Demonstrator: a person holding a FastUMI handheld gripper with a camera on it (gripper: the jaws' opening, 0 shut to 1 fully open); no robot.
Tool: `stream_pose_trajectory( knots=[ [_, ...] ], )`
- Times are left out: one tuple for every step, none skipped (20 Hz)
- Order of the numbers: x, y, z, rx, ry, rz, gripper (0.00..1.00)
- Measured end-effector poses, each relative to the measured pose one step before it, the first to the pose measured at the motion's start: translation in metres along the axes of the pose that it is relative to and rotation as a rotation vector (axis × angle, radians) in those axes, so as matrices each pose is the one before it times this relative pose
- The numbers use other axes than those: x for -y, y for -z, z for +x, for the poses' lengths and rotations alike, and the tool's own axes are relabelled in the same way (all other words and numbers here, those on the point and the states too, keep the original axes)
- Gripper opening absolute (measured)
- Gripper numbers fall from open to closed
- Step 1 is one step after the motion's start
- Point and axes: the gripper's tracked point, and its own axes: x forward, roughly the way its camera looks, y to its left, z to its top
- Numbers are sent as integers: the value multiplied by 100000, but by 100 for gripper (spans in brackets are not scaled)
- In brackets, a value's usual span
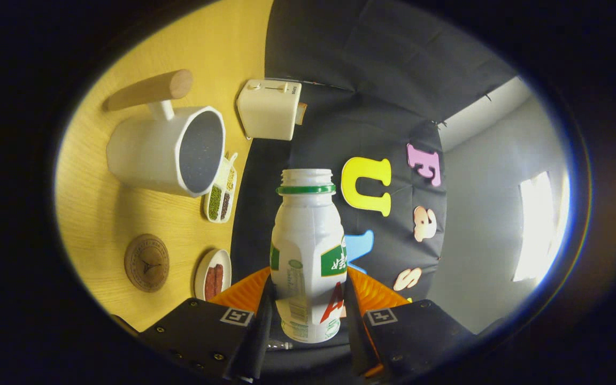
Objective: Take the bottle from table, then pour the juice into the cup, finally place the bottle on the coaster
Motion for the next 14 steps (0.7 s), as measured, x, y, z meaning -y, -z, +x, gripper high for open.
stream_pose_trajectory(
  knots=[
    [-592, 4, -32, -61, -1720, 4863, 62],
    [-542, 70, 71, -252, -1907, 5354, 62],
    [-235, 115, -4, -443, -1758, 5392, 62],
    [-129, -222, 367, -365, -1307, 5310, 62],
    [-44, 149, 7, -207, -1154, 5174, 62],
    [-100, 113, 15, -317, -1269, 5096, 62],
    [-99, 80, 187, -562, -1126, 4646, 62],
    [-18, 285, -2, -485, -910, 3915, 62],
    [32, 192, -112, -350, -684, 3376, 62],
    [82, 175, -44, -299, -582, 3443, 62],
    [-63, 219, -34, -386, -1055, 4161, 62],
    [-70, 157, -2, -283, -1259, 4723, 62],
    [-65, 279, 95, -476, -1218, 5309, 62],
    [0, 231, 80, -560, -1451, 5888, 62]
  ],
)
